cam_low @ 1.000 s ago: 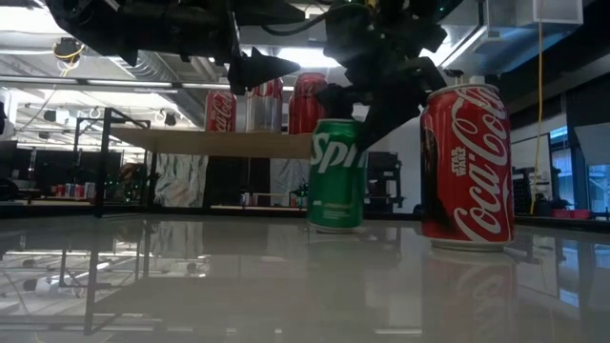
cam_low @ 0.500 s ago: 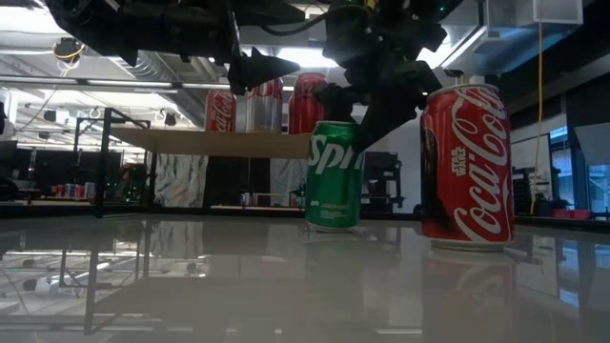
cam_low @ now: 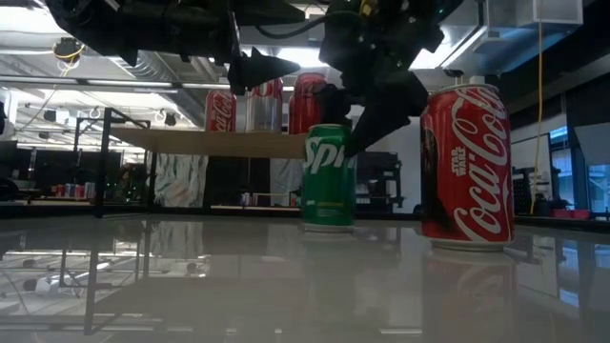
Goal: Place canned beverage on shelf
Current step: Put the right green soda can on the shelf
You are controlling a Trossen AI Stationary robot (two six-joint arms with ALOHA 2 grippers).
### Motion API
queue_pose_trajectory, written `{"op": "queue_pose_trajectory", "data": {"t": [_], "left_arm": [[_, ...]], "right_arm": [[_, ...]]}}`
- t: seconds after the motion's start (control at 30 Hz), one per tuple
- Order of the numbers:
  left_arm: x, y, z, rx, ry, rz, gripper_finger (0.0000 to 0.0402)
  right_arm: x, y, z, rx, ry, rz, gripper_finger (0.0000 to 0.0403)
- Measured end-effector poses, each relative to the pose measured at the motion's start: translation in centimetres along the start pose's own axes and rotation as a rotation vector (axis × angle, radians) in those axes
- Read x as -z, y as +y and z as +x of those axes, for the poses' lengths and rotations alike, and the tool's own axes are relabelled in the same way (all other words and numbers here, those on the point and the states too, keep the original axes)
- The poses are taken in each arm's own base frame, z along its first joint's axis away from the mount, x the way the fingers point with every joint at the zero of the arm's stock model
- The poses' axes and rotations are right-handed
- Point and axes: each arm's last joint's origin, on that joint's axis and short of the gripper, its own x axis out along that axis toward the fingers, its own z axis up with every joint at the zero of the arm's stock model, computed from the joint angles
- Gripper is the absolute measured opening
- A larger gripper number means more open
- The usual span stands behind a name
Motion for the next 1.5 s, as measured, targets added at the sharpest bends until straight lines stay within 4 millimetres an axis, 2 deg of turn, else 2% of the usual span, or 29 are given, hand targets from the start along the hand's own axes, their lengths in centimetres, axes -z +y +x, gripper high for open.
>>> {"op": "queue_pose_trajectory", "data": {"t": [0.57,0.8,0.97,1.07,1.3,1.5], "left_arm": [[0.1,0.0,0.0,-0.002,0.009,0.002,0.0396],[0.1,0.0,0.0,-0.004,0.015,0.003,0.0396],[0.1,0.0,0.0,-0.004,0.015,0.004,0.0396],[0.1,0.0,0.0,-0.004,0.015,0.004,0.0396],[0.1,0.1,0.0,-0.056,0.000,0.009,0.0396],[-0.2,0.3,0.1,-0.083,-0.018,0.011,0.0396]], "right_arm": [[-0.1,0.0,-0.1,-0.009,-0.017,-0.002,0.0365],[-0.4,0.1,-1.1,0.001,-0.031,-0.006,0.0365],[-0.8,0.2,-3.3,0.028,-0.064,-0.014,0.0365],[-1.0,0.6,-5.4,0.037,-0.076,-0.007,0.0365],[-0.6,1.9,-10.4,0.056,-0.065,0.170,0.0365],[-0.4,2.6,-13.2,0.095,-0.094,0.268,0.0365]]}}
